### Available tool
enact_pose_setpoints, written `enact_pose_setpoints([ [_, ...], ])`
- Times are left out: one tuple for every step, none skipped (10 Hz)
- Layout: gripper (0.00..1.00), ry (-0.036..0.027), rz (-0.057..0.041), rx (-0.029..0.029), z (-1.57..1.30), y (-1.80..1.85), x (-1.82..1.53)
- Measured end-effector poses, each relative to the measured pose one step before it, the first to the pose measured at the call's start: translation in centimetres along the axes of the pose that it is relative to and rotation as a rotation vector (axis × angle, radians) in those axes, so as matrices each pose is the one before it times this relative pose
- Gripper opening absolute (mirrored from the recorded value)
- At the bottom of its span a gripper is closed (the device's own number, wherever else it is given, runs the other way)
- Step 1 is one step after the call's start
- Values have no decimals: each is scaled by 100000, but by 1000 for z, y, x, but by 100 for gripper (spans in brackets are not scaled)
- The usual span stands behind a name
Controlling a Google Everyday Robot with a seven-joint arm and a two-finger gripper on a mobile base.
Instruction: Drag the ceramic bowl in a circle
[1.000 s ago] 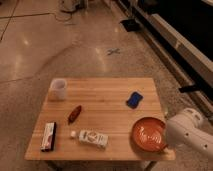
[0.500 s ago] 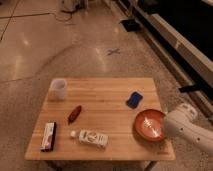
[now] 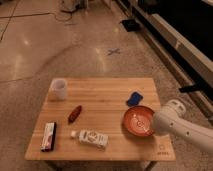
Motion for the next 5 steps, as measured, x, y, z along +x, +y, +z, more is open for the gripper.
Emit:
enact_pose_setpoints([
  [37, -1687, 277, 60, -218, 224, -572],
  [46, -1775, 784, -734, -175, 490, -521],
  [53, -1423, 1031, -538, -134, 568, -363],
  [54, -53, -16, -218, -2, 66, -14],
  [54, -3, -175, 95, 4, -113, -24],
])
